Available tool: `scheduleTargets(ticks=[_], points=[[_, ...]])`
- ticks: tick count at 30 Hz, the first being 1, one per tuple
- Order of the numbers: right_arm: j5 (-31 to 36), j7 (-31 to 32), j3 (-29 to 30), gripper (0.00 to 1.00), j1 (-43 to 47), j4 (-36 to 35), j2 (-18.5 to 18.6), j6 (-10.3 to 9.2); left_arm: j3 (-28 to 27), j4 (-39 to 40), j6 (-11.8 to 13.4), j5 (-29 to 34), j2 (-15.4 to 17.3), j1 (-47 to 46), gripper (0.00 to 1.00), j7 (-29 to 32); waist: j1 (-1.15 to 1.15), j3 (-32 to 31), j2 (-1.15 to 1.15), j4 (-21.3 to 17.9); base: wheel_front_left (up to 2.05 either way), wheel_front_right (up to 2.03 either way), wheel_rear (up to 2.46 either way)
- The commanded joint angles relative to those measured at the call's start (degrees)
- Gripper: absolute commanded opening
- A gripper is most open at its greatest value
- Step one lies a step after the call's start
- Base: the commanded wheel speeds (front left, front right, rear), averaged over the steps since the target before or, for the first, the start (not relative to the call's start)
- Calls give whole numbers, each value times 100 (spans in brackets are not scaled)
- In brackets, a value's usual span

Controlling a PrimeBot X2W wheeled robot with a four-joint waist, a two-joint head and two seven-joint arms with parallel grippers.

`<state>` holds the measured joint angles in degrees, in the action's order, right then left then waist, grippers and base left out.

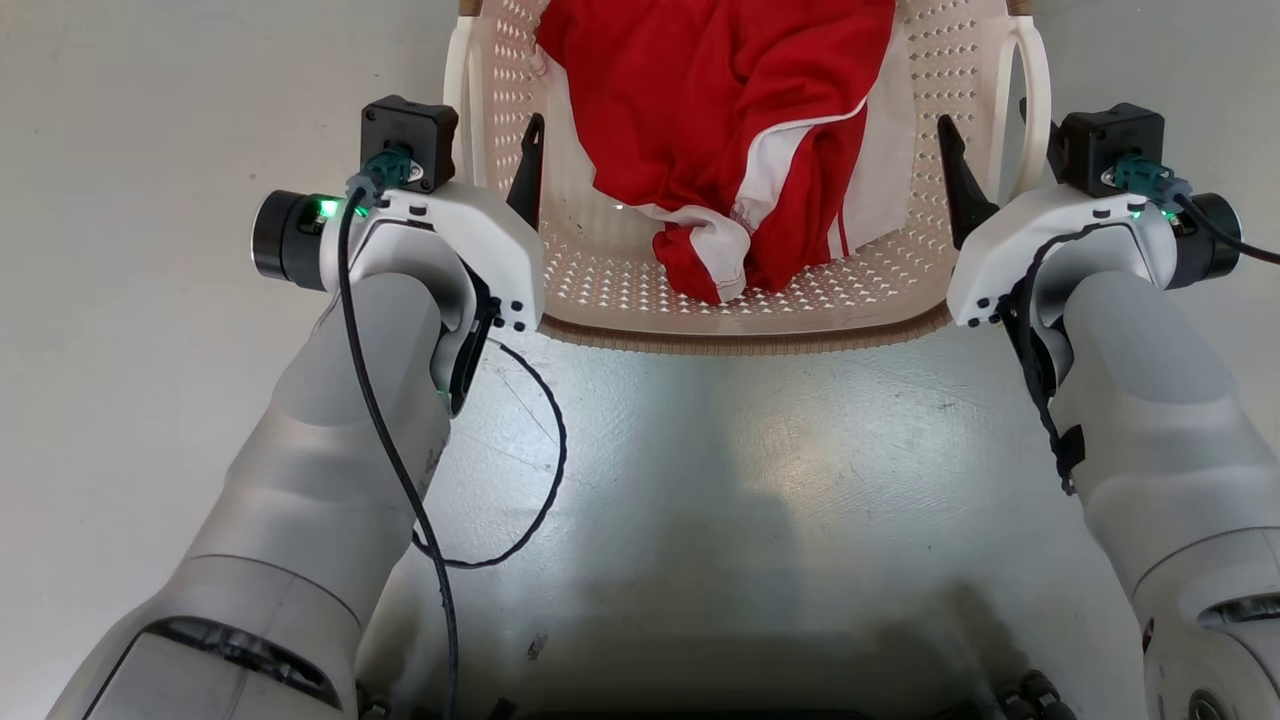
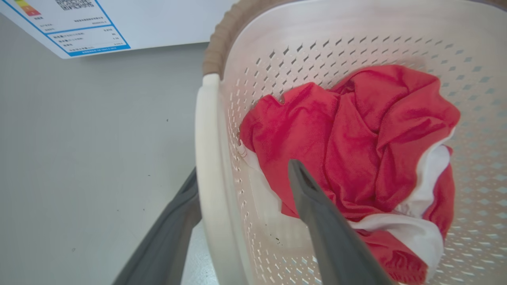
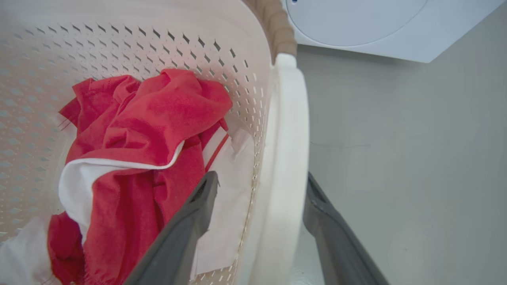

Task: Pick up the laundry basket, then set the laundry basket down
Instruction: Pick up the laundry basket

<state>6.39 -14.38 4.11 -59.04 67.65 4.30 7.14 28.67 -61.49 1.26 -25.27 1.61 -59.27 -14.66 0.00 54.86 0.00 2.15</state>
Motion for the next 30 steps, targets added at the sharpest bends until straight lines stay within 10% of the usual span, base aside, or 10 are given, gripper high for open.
scheduleTargets(ticks=[1,30], points=[[-67,-62,-124,100,90,40,-142,35,10,-48,28,-86,127,-35,100,-34,0,-1,0,-14,0,0,0],[-395,-62,-474,100,90,76,-142,35,518,-357,134,-491,127,-221,100,-34,0,20,0,-84,0,0,0]])
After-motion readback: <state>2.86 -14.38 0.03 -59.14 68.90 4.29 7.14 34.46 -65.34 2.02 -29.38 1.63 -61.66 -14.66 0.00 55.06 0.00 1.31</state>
